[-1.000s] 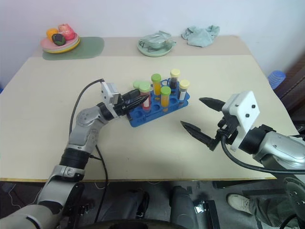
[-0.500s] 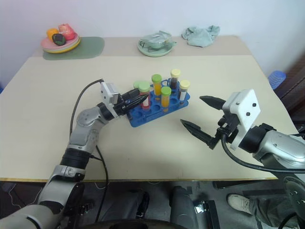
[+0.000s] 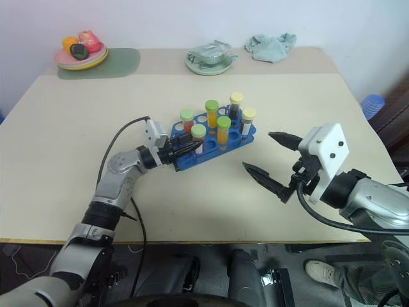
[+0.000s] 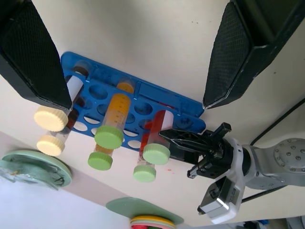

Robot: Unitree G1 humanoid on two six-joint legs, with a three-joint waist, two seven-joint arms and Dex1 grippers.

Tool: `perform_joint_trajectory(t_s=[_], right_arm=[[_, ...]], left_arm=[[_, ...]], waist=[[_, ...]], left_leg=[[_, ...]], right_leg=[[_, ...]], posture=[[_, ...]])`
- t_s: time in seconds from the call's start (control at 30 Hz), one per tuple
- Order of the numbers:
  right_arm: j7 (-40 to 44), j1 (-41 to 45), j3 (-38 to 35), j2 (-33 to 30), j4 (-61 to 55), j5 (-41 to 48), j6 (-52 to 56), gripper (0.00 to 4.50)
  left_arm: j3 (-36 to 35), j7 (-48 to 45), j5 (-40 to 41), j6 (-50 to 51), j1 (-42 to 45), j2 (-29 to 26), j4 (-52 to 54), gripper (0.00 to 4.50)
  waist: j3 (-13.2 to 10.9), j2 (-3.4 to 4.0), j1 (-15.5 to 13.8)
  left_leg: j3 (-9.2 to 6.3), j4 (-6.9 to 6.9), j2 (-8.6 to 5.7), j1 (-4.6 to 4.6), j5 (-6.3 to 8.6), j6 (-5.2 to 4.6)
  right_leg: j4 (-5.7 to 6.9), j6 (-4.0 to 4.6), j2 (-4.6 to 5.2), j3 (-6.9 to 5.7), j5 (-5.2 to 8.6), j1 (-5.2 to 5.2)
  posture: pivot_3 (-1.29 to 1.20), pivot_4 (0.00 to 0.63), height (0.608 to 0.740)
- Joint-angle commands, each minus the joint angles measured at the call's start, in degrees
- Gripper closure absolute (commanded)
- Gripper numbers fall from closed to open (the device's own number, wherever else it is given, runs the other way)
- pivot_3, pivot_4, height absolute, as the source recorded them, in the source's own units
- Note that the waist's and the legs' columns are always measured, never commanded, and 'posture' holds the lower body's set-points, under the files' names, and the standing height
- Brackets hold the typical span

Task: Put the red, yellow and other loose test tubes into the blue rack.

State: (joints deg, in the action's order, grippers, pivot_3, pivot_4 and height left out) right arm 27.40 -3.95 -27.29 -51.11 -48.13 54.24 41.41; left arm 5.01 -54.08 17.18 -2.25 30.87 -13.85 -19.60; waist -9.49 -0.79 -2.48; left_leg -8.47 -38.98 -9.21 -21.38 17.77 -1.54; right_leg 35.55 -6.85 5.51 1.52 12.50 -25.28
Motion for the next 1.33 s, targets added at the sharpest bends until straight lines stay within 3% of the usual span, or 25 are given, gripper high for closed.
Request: perform_joint_trajectory(t_s=[0.03,0.1,0.13,0.17,0.27,0.6,0.9,1.1,1.33], right_arm=[[-0.3,0.0,-1.8,-0.4,-1.9,0.6,-0.6,0.0],[-0.4,-0.1,-1.9,-0.4,-1.9,0.6,-0.6,0.0],[-0.3,-0.2,-1.9,-0.3,-1.9,0.6,-0.6,0.0],[-0.2,-0.2,-2.0,-0.4,-1.9,0.6,-0.7,0.0],[0.4,-0.6,-2.1,-0.3,-1.5,0.2,-1.0,0.0],[5.0,-2.5,-0.5,1.0,1.8,-3.3,-3.7,0.0],[7.3,-6.3,0.6,4.5,9.5,-14.5,-10.4,0.0],[11.0,-7.9,-0.1,5.7,16.1,-18.5,-14.4,0.0],[17.4,-9.0,-0.3,6.7,25.3,-22.0,-21.9,0.0]], left_arm=[[0.0,-1.2,0.6,1.1,0.3,0.2,-0.4,3.75],[-1.3,-2.9,4.2,3.7,0.6,0.6,1.0,3.75],[-1.8,-2.9,5.0,4.5,0.8,0.9,1.5,2.73],[-2.0,-2.6,5.2,5.0,0.9,1.0,1.9,2.47],[-2.2,-2.0,5.4,5.8,0.2,1.0,4.9,1.01],[-3.5,2.9,4.6,14.4,-5.9,-6.6,18.9,1.01],[-12.7,2.7,8.0,13.3,-17.6,-14.8,25.8,1.01],[-20.3,1.0,10.9,15.2,-29.9,-21.8,32.7,1.01],[-23.4,0.8,13.1,17.0,-36.1,-24.4,36.1,1.01]], waist=[[0.0,0.0,0.0],[0.0,0.0,0.0],[0.0,0.0,0.0],[0.0,0.0,0.1],[0.0,-0.01,0.0],[0.0,0.02,0.1],[0.0,0.08,0.2],[-0.1,0.15,0.1],[-0.1,0.17,0.1]], left_leg=[[0.0,0.0,0.0,0.01,0.0,0.0],[0.0,-0.01,0.0,0.0,0.0,-0.01],[0.0,-0.01,0.0,0.0,0.01,-0.02],[0.0,0.0,0.0,-0.01,0.01,-0.03],[0.0,0.0,0.0,-0.03,0.03,-0.05],[0.01,0.0,0.02,-0.02,0.03,-0.05],[0.04,0.04,0.02,0.0,0.04,-0.05],[0.06,0.1,0.03,0.0,0.05,-0.06],[0.07,0.09,0.02,0.04,0.09,-0.11]], right_leg=[[-0.02,-0.02,0.0,0.0,-0.01,0.03],[-0.04,-0.05,0.0,0.0,-0.03,0.03],[-0.05,-0.05,0.0,0.0,-0.03,0.03],[-0.06,-0.05,-0.01,0.0,-0.03,0.02],[-0.11,-0.06,-0.01,0.0,-0.04,0.01],[-0.12,-0.07,-0.03,0.02,-0.05,0.02],[-0.14,-0.07,-0.04,0.03,-0.05,0.01],[-0.18,-0.06,-0.04,0.03,-0.04,0.01],[-0.22,-0.06,-0.02,0.02,-0.04,0.09]], posture=[[0.0,0.15,0.74],[0.0,0.15,0.74],[0.0,0.15,0.74],[0.0,0.15,0.74],[0.0,0.15,0.74],[0.0,0.15,0.74],[0.0,0.15,0.74],[0.0,0.15,0.74],[0.0,0.15,0.74]])
